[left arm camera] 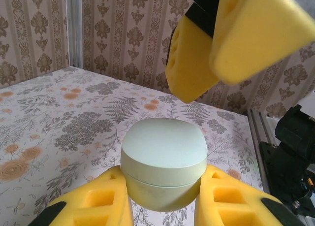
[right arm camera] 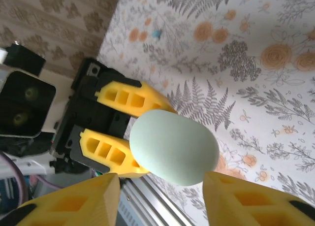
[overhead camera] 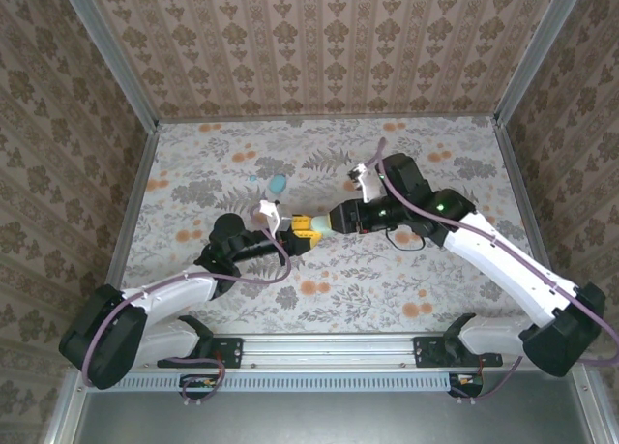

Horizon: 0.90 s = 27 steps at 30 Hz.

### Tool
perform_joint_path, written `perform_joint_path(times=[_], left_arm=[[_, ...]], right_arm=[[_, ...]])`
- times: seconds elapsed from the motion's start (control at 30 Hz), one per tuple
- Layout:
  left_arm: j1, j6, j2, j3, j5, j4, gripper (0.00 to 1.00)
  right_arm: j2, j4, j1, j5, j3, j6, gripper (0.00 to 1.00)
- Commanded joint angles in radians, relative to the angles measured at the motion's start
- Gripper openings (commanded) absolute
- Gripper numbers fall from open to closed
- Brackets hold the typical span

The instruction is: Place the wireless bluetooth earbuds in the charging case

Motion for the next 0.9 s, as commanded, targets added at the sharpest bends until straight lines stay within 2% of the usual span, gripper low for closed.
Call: perform_joint_path(times=[0.0,0.17,0.57,0.73,0.87], left_arm=[[0.004,-0.033,0.003,0.018,0.005,0.073,0.0],[0.004,-0.046,0.0,0.02,0.005,0.092,0.0],[0.005,-0.064,0.02,0.031,-0.023,0.129,0.0],[0.007,-0.086,0.055,0.041,-0.047,0.151,0.0],[0.008,-0.109,0.087,0.046,-0.047,0.182,0.0]], right_arm=[[-0.039,0.146,-0.035,0.006,-0.077,0.163,0.54],[-0.025,0.225,-0.046,-0.018,-0.132,0.277,0.56],[0.063,0.558,-0.045,-0.186,-0.246,0.511,0.57],[0.091,0.699,-0.043,-0.226,-0.284,0.595,0.52],[0.112,0.763,-0.043,-0.24,-0.293,0.626,0.41]])
